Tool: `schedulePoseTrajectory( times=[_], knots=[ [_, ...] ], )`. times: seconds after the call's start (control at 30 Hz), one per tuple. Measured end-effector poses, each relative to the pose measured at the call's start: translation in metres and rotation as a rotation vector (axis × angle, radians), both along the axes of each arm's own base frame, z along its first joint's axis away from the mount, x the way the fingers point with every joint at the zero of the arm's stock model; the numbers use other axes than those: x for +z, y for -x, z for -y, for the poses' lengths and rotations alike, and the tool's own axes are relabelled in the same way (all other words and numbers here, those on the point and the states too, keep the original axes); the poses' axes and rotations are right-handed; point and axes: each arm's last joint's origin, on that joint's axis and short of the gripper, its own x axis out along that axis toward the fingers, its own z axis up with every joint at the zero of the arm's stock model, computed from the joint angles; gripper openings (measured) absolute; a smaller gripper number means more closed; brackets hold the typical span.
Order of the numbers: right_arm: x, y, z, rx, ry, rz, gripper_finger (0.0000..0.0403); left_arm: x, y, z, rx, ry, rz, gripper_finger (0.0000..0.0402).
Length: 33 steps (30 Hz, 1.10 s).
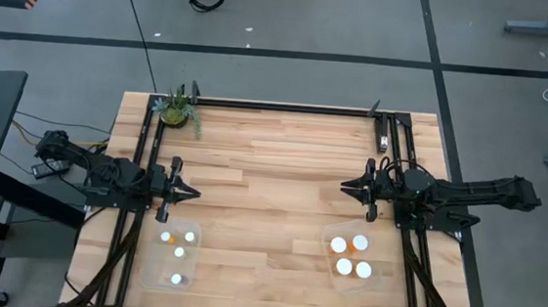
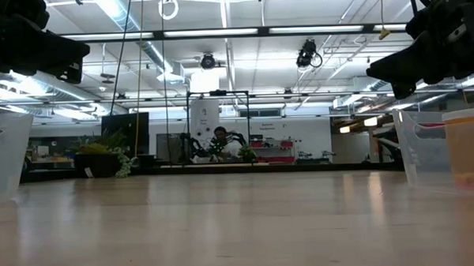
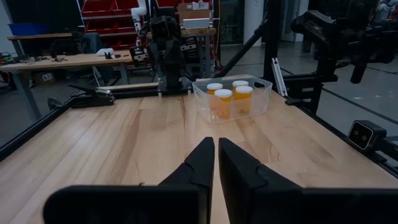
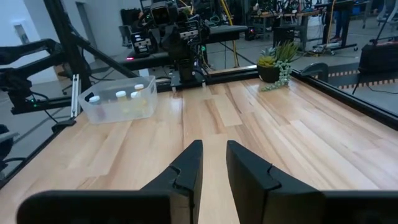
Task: Pick and place medicine bottles into bin by pill shape (circle, oval)
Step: Return to Home Position
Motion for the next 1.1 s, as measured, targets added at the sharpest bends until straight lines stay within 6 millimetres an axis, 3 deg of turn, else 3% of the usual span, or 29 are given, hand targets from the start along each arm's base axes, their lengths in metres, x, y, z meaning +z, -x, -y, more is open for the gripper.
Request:
schedulePoseTrajectory(
  times=[1.1],
  knots=[
    [0.0002,0.0000,0.0000,0.000,0.000,0.000,0.0079,0.0000,0.0000,0.0000,0.000,0.000,0.000,0.0036]
  ],
)
